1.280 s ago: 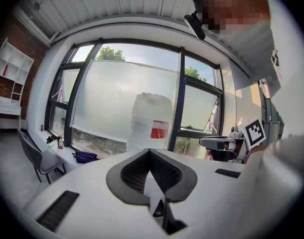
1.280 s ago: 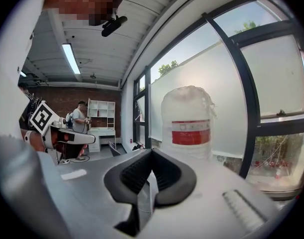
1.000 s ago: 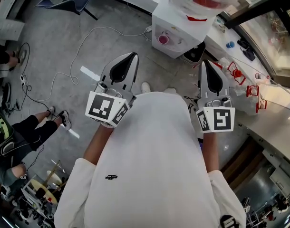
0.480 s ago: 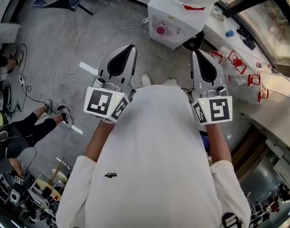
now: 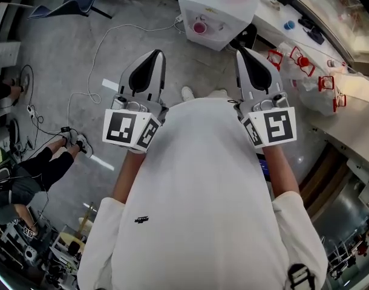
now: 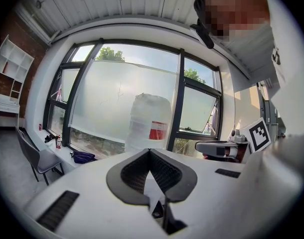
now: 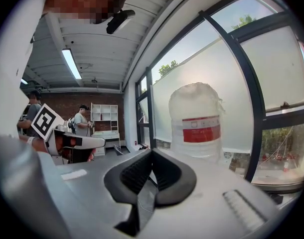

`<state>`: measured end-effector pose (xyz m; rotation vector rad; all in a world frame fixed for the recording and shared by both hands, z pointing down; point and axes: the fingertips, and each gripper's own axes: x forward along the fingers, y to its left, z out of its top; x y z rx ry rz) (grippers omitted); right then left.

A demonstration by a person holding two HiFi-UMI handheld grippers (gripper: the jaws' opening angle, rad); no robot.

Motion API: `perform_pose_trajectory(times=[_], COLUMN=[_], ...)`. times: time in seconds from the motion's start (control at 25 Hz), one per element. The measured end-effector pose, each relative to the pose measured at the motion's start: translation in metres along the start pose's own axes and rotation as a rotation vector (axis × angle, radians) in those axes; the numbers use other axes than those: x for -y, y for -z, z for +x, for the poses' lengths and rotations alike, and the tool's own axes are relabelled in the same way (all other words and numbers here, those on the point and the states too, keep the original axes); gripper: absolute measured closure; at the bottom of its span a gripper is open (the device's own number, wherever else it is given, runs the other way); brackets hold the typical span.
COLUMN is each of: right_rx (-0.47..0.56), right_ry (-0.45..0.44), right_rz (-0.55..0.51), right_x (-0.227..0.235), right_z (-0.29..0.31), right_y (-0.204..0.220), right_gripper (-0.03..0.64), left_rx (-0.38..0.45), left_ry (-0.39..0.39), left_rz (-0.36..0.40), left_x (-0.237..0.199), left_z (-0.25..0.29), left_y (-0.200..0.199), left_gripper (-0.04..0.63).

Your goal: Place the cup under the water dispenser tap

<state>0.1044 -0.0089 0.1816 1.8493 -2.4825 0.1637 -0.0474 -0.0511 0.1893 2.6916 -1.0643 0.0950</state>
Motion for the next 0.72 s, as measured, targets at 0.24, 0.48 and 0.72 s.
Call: perform_pose_trajectory(times=[0.24, 0.48, 0.72], right_rx=[0.007, 0.013, 0.009], right_ry=[0.031, 0.048, 0.047], right_rz=[0.017, 0.026, 0.013], right_x=[0.0021, 0.0002, -0.0047], right_z=[-0.0063, -0.0077, -0.0109], right_y=[0.0024, 0.0015, 0.0022], right_gripper=[0.607, 0.607, 0.607], left_rx=[0.006, 0.004, -0.002], left_ry=[0.008, 0.014, 0.022], left_rz=[0.005, -0.002, -0.006], left_x=[0.0029, 0.0052, 0.0063], left_z=[0.0001, -0.0011, -0.0055], left_y=[-0.0008, 0.0009, 0.0054], left_gripper=[0.589, 0.589, 0.589])
